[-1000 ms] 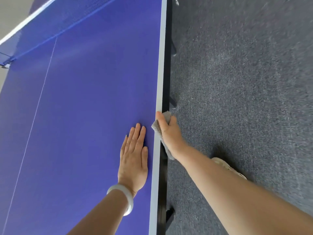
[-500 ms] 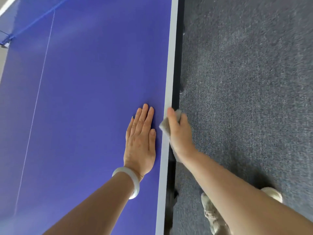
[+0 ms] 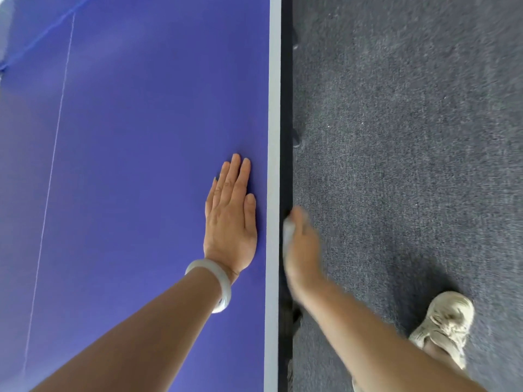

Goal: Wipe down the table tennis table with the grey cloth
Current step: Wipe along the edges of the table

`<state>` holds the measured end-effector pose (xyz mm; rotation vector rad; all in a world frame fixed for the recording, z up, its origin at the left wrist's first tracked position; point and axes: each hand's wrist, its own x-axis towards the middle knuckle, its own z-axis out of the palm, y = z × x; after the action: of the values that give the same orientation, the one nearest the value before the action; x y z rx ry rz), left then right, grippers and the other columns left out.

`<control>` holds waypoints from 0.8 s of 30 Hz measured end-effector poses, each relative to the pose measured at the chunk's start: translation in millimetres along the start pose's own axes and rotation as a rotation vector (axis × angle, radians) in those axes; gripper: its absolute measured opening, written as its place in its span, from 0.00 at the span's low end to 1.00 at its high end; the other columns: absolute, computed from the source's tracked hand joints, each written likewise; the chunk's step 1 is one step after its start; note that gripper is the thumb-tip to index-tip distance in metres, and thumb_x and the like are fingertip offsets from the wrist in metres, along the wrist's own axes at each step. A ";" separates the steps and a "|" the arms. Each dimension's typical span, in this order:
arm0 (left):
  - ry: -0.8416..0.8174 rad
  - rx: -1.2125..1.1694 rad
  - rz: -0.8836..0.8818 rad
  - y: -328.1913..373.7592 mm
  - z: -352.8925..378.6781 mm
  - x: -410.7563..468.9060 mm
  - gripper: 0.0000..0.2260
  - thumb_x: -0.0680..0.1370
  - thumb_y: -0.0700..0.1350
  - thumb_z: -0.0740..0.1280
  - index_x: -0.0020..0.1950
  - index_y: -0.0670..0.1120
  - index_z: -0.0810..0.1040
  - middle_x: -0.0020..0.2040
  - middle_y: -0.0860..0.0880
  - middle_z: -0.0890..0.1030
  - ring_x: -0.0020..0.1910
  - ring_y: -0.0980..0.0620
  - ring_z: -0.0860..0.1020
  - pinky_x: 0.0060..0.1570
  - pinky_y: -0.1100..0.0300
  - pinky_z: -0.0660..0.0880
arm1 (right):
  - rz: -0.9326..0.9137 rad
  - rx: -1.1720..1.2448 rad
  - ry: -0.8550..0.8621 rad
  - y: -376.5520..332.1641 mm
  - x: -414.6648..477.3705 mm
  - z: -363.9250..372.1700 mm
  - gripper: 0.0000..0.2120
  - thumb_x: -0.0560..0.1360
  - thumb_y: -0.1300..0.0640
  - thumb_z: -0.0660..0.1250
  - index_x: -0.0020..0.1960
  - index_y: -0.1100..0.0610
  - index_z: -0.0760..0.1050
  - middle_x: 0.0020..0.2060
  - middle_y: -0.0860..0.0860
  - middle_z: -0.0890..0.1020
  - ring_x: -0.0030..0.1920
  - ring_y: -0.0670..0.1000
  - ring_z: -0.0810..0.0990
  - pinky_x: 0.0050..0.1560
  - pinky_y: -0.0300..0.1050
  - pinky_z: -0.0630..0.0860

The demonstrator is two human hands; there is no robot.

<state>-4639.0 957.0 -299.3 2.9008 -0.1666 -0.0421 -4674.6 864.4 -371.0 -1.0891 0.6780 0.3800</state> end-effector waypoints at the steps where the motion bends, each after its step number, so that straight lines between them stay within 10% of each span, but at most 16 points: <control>1: -0.001 0.006 0.001 0.3 0.0 -0.2 0.23 0.84 0.46 0.48 0.80 0.46 0.57 0.80 0.52 0.54 0.80 0.57 0.49 0.78 0.51 0.50 | 0.018 -0.004 0.018 -14.5 17.8 4.4 0.25 0.77 0.33 0.53 0.42 0.52 0.76 0.40 0.49 0.82 0.48 0.53 0.81 0.59 0.61 0.75; 4: 0.002 0.011 0.002 1.0 -0.1 -1.5 0.23 0.84 0.45 0.49 0.81 0.47 0.56 0.81 0.52 0.54 0.80 0.57 0.49 0.78 0.52 0.49 | -0.021 -0.054 0.038 -39.4 39.6 10.6 0.22 0.81 0.36 0.51 0.51 0.50 0.75 0.49 0.48 0.79 0.59 0.54 0.78 0.60 0.49 0.69; 8: 0.011 0.009 -0.006 2.4 0.1 -2.0 0.23 0.84 0.45 0.49 0.81 0.46 0.56 0.81 0.51 0.55 0.80 0.55 0.50 0.78 0.52 0.49 | -0.128 -0.013 -0.053 14.2 -46.4 -7.9 0.16 0.80 0.35 0.54 0.46 0.45 0.72 0.40 0.45 0.81 0.41 0.45 0.78 0.43 0.27 0.71; 14: 0.029 -0.007 0.016 1.8 0.1 -3.2 0.23 0.84 0.46 0.48 0.80 0.46 0.58 0.81 0.49 0.56 0.80 0.53 0.52 0.78 0.53 0.49 | -0.157 -0.124 -0.032 50.4 -102.1 -13.8 0.27 0.74 0.30 0.52 0.45 0.55 0.64 0.31 0.52 0.70 0.30 0.55 0.69 0.36 0.60 0.70; 20: 0.048 -0.034 0.036 -4.9 3.4 -2.8 0.23 0.84 0.45 0.48 0.80 0.46 0.58 0.81 0.49 0.56 0.80 0.52 0.52 0.78 0.54 0.48 | -0.216 -0.197 0.021 -3.4 -43.6 1.1 0.19 0.76 0.40 0.66 0.54 0.55 0.68 0.47 0.51 0.79 0.45 0.48 0.79 0.38 0.35 0.69; 24: 0.069 -0.124 0.026 -7.8 3.8 -1.8 0.21 0.85 0.40 0.51 0.79 0.45 0.62 0.80 0.47 0.59 0.79 0.51 0.55 0.78 0.55 0.49 | -0.224 -0.078 -0.098 40.6 -91.9 -12.4 0.14 0.78 0.52 0.69 0.44 0.55 0.65 0.23 0.43 0.75 0.24 0.43 0.71 0.26 0.33 0.67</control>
<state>-4640.1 963.8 -304.8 2.7716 -0.1824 0.0501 -4770.6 874.4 -340.7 -1.1994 0.4520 0.2666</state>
